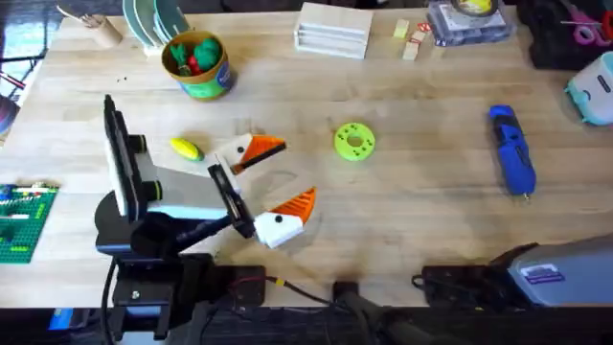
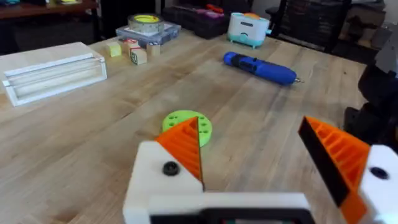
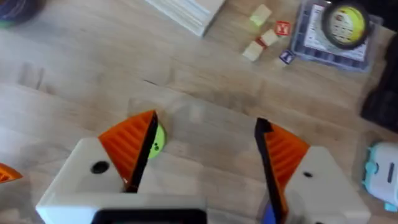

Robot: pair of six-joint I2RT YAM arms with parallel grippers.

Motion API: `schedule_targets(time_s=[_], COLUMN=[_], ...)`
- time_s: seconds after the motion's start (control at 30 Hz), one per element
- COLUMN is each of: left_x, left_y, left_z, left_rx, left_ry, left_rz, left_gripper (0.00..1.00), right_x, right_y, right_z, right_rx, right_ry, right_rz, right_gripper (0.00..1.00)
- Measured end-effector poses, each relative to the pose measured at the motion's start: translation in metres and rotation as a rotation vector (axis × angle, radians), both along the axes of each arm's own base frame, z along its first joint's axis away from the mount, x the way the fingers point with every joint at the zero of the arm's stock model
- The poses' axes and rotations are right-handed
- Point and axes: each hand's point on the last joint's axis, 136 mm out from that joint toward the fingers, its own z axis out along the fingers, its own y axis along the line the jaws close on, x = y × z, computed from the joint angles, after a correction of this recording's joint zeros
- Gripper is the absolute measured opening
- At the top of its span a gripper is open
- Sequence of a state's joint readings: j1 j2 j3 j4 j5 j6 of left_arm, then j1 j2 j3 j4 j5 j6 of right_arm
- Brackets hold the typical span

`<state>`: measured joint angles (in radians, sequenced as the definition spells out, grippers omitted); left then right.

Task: Pick up the gripper from the table and insert it into the empty holder that is missing its gripper. Then pick up a screw, insert it into the mounting hole, and use the screwdriver to tighten it. Finally, clean up the table by picking up the vegetable and placing it into the bucket.

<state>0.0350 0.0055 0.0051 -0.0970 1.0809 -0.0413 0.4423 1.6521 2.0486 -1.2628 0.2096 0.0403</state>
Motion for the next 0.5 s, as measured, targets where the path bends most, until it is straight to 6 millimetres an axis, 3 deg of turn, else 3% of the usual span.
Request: schedule_targets(time_s=[0.23, 0.3, 0.37, 0.4, 0.5], left_x=[0.0, 0.0, 0.0, 0.0, 0.0], left_y=[0.0, 0.0, 0.0, 0.0, 0.0], left_z=[0.0, 0.0, 0.0, 0.0, 0.0], left_rx=[0.002, 0.002, 0.002, 0.004, 0.004], left_ry=[-0.004, -0.004, -0.004, -0.007, -0.007], left_rz=[0.0, -0.001, -0.001, -0.001, -0.001], left_gripper=[0.589, 0.375, 0.072, 0.018, 0.004], right_x=[-0.04, -0.054, -0.067, -0.072, -0.086], right_y=[-0.091, -0.117, -0.139, -0.149, -0.171], right_z=[0.045, 0.049, 0.049, 0.047, 0.032], right_rx=[0.037, 0.034, 0.039, 0.049, 0.071], right_ry=[-0.069, -0.062, -0.045, -0.035, 0.0], right_rz=[-0.218, -0.293, -0.356, -0.385, -0.463], right_gripper=[0.986, 0.987, 0.987, 0.987, 0.987])
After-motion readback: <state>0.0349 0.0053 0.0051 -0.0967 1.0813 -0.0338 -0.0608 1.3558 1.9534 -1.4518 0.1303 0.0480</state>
